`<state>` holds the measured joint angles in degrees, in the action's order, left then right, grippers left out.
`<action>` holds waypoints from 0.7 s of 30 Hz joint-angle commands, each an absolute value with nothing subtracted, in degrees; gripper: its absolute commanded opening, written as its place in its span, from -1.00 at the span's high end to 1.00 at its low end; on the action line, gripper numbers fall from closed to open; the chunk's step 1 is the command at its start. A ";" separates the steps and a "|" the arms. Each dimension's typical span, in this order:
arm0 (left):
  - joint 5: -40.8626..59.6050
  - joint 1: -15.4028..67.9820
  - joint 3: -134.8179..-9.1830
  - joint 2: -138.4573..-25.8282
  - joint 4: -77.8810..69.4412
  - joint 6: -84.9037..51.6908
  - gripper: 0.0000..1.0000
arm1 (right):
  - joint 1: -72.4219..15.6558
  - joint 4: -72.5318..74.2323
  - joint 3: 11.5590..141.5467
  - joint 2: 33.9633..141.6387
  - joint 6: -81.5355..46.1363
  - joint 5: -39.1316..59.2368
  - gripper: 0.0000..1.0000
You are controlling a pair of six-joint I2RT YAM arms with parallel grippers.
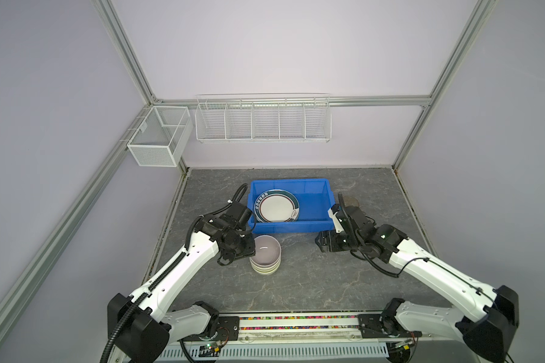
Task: Place the mixed dishes into the plastic bin
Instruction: 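Move both grippers down to the rim of the lavender bowl stack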
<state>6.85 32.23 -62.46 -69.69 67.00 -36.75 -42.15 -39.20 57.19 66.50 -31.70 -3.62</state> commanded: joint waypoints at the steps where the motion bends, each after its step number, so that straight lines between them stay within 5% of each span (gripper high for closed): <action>1: 5.10 32.43 -63.01 -70.45 67.42 -35.79 0.16 | -42.52 -40.13 55.90 65.13 -33.10 -4.87 -0.77; 21: 3.43 33.09 -64.60 -72.41 67.44 -35.44 0.44 | -42.52 -39.65 55.46 66.50 -33.27 -4.83 -0.77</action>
<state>4.29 32.69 -63.13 -71.72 66.54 -35.68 -42.15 -39.22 56.45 65.91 -32.80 -4.32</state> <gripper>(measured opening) 0.286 0.883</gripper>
